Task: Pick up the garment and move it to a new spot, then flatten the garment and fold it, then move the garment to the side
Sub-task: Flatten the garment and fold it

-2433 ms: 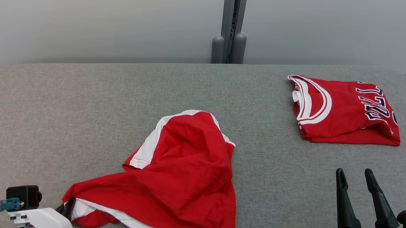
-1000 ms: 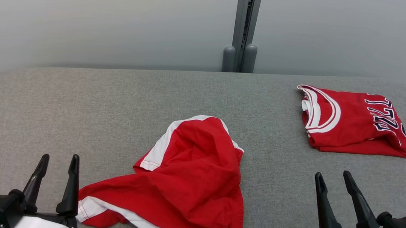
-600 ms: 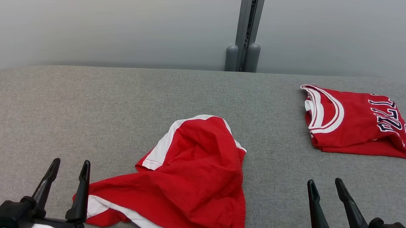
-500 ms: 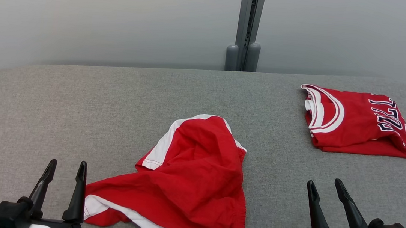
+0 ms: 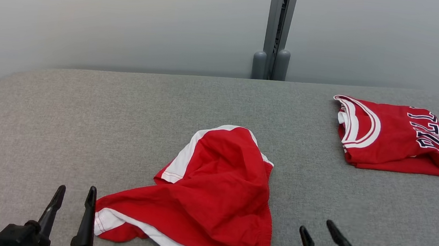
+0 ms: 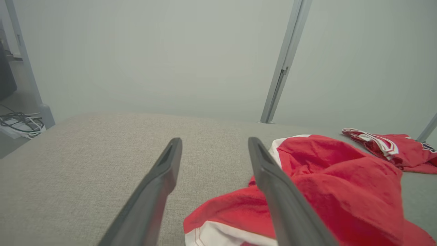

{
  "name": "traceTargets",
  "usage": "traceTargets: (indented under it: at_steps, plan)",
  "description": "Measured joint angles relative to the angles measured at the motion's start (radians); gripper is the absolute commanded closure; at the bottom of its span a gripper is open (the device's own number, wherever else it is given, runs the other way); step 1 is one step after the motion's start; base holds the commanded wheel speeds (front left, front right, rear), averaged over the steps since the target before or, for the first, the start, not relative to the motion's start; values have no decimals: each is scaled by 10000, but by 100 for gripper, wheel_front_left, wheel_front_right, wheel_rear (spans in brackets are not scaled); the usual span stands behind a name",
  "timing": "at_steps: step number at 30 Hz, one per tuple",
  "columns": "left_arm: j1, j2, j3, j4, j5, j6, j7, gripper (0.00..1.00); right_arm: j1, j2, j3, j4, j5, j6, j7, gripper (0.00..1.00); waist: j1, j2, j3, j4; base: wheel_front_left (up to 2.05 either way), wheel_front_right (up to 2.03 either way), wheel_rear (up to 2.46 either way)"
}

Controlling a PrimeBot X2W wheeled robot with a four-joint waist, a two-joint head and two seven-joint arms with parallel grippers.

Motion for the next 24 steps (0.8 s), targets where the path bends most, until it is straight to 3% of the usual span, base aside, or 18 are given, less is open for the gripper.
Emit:
traceTargets:
  at_steps: [7,12,20,24]
  plan:
    - [-169,198,-479,1172,-589,-38,232,0,-551,-903,2412,1089,1714,0,750,0,0,0,-17,299,0,0,0]
    - [-316,604,-874,1538,-1260,-50,1329,0,-1197,-1210,3787,1732,2851,0,1227,0,0,0,-6,515,0,0,0]
    - [-856,1185,-1528,2034,-2128,-63,3168,0,-2190,-1317,4842,2888,3413,0,1212,0,0,0,177,813,0,0,0]
    - [-1272,1181,-1806,2161,-2380,-63,3459,0,-2671,-1266,5327,3298,3703,0,1139,0,0,0,327,828,0,0,0]
